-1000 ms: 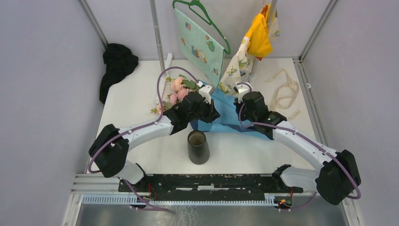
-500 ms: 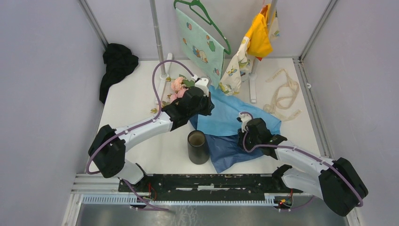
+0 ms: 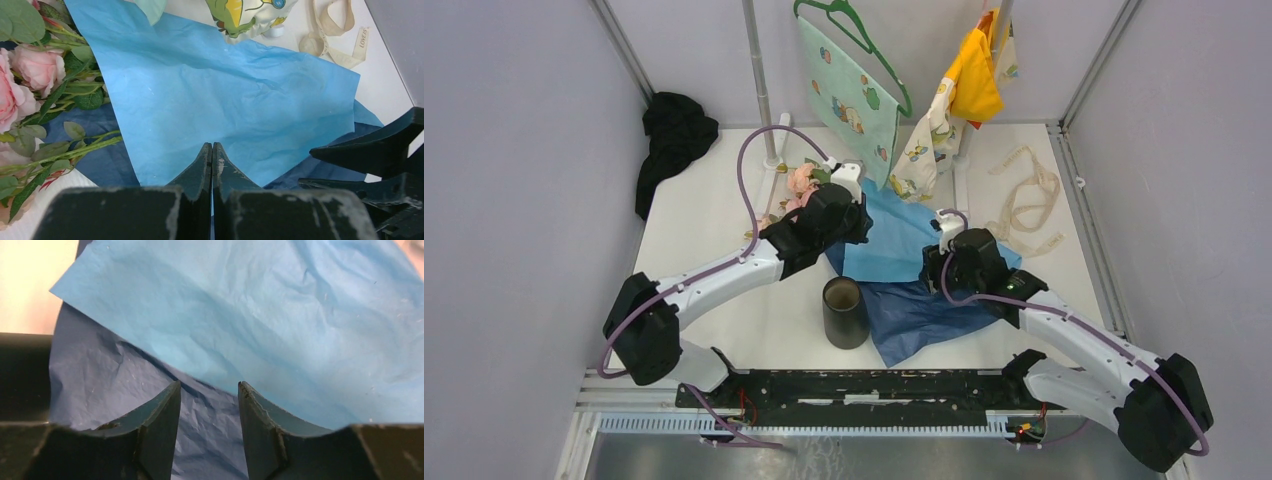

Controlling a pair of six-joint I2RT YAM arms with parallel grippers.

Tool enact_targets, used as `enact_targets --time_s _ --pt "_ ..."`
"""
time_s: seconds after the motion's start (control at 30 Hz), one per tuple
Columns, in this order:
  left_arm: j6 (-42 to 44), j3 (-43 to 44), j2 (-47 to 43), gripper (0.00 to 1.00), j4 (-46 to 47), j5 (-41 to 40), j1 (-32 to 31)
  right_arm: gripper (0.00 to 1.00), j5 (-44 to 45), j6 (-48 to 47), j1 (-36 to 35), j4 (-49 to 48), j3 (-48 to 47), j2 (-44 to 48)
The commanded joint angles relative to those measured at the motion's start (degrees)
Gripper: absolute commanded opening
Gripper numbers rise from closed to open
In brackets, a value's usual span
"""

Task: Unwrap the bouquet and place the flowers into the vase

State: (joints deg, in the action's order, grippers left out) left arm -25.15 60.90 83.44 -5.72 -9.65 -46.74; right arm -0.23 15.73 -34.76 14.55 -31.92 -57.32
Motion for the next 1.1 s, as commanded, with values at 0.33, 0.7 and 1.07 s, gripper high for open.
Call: enact_targets --time_s 0.33,0.7,1.07 --pt "2.1 0.4 -4.8 0.02 -1.4 -4.0 -0.1 0.61 6.5 -5.0 -1.0 7.7 -3.5 4.0" --pt "2.6 -1.1 -6.9 0.02 -1.5 -6.9 -0.1 0.64 23.7 -6.7 -5.0 15.5 -7.3 -1.1" --pt "2.5 -2.3 -7.5 0.02 -1.1 -7.9 -0.1 0.64 26.7 -8.0 -7.2 15.0 -7.6 -6.5"
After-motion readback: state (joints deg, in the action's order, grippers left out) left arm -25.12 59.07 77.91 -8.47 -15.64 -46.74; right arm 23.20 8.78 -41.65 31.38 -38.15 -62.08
